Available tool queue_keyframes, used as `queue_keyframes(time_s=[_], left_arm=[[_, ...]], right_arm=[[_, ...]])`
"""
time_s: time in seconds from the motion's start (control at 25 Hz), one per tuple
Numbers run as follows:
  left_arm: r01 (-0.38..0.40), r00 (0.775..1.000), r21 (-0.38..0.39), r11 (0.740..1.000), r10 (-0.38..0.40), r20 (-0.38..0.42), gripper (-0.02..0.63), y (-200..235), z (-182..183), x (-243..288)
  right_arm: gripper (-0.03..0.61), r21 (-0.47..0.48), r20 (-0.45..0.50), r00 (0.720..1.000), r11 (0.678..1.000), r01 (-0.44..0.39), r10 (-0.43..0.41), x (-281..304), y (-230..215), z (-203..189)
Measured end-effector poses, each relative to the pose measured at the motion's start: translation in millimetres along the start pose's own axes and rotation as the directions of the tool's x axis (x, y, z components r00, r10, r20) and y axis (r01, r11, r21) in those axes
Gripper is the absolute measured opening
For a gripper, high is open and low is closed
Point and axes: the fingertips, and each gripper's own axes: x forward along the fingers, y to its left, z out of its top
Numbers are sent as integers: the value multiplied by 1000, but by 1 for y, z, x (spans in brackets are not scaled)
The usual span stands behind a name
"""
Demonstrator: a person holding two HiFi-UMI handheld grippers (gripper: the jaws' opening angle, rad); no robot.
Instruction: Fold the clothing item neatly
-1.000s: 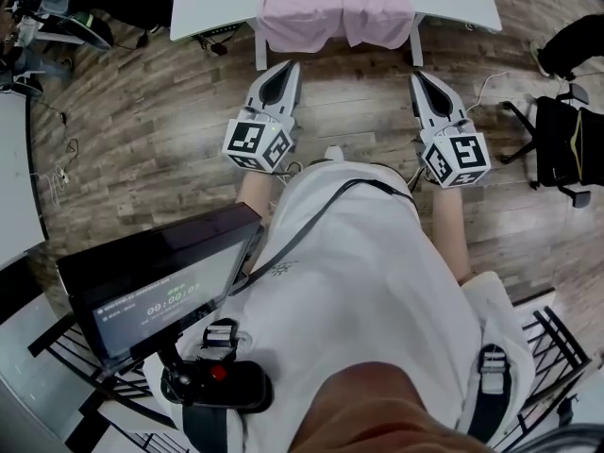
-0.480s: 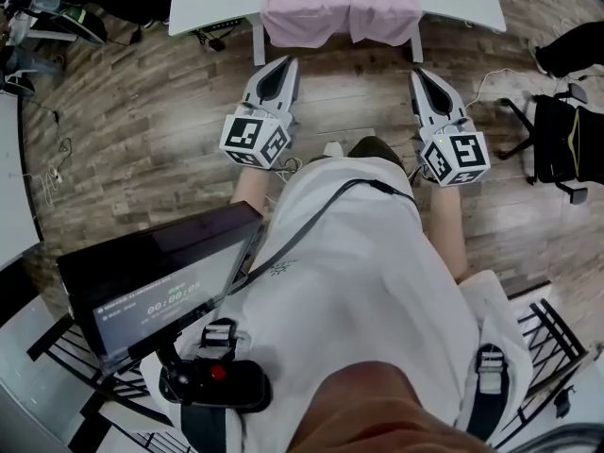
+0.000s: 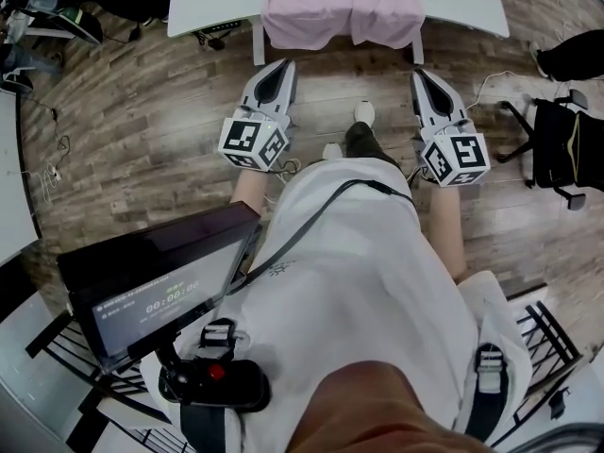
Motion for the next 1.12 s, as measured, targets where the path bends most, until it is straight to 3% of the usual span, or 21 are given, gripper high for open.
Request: queue_keyframes(time_s=[0.4, 0.64, 1.12], left_arm=[[-26, 1000, 14, 1000, 26, 12, -8, 6, 20, 22], [-55, 998, 3, 998, 55, -11, -8, 33, 23, 78], [-107, 994, 5, 994, 108, -17, -8, 35, 31, 152]], right_arm=[[2, -15, 2, 1000, 999, -30, 30, 22, -22, 19], [2, -13, -22, 997, 997, -71, 71, 76, -59, 28], [2, -6, -33, 986, 987, -163, 163, 130, -121, 41]])
